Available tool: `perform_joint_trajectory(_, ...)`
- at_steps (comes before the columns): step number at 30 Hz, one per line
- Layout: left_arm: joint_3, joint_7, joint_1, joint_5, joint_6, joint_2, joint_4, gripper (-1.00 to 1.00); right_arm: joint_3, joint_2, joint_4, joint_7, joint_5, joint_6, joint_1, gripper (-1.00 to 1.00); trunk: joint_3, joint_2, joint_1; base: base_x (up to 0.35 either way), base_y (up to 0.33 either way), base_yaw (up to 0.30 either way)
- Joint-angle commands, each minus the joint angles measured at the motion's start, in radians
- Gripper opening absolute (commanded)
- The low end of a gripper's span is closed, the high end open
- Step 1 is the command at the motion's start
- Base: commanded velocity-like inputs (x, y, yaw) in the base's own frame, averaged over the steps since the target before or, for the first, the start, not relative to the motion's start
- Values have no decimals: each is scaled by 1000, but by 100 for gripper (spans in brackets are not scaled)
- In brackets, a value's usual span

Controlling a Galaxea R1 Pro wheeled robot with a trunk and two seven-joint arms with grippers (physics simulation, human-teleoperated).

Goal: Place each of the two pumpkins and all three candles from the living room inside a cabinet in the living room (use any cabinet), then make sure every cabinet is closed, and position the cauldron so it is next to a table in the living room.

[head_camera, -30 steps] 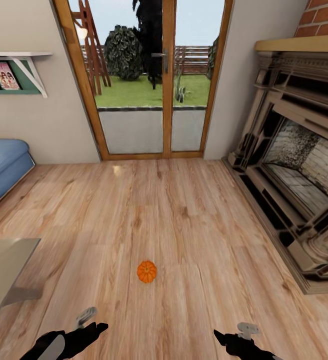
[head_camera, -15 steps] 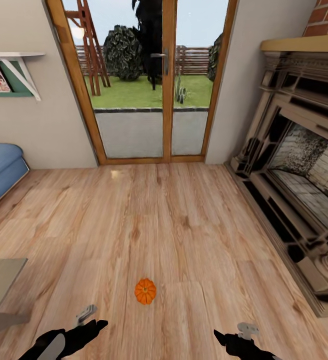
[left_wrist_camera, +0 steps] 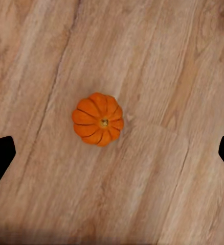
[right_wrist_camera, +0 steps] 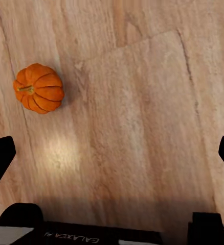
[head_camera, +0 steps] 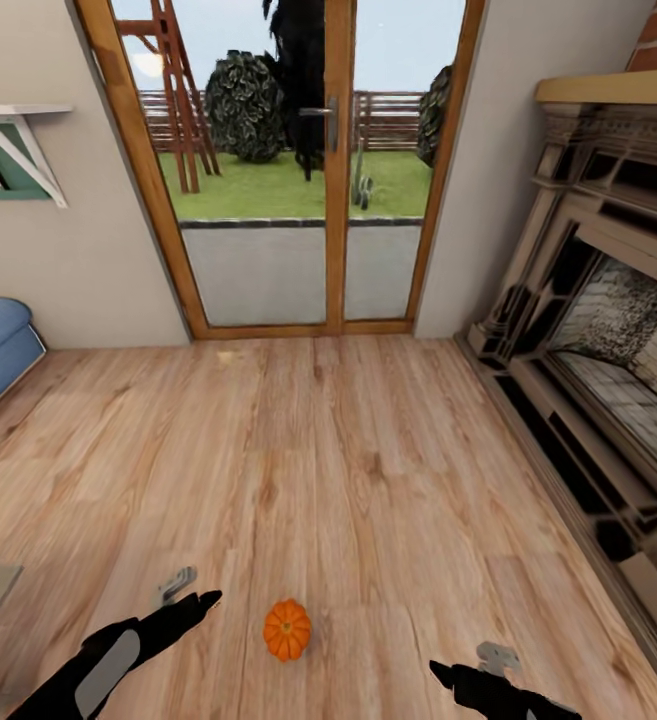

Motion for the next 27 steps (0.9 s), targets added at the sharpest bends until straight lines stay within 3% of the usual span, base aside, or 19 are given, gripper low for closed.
perform_joint_trajectory(1,0,-4,-1,7,-10,1,-5,100,-7,1,-82,3,0,65,-1,100,-1,0,1,336,0,0)
perform_joint_trajectory(4,2,-6,-2,6,-17,1,-13,100,-7,3,-215,-4,-1,158,-1,100,-1,0,1,336,0,0)
perform_joint_trajectory(9,4,-8,-3,7,-22,4,-25,100,-4,6,-524,-12,-3,380,-1,100,-1,0,1,336,0,0)
perform_joint_trajectory(13,5,-9,-3,6,-22,8,-37,100,-4,7,-688,-14,-5,512,-1,100,-1,0,1,318,0,0)
perform_joint_trajectory(19,6,-9,-2,7,-24,6,-40,100,0,8,-780,-13,-6,591,-1,100,-1,0,1,175,0,0)
perform_joint_trajectory(27,6,-11,-2,7,-26,4,-42,100,6,35,-900,-12,-11,667,-1,100,-1,0,1,15,0,0)
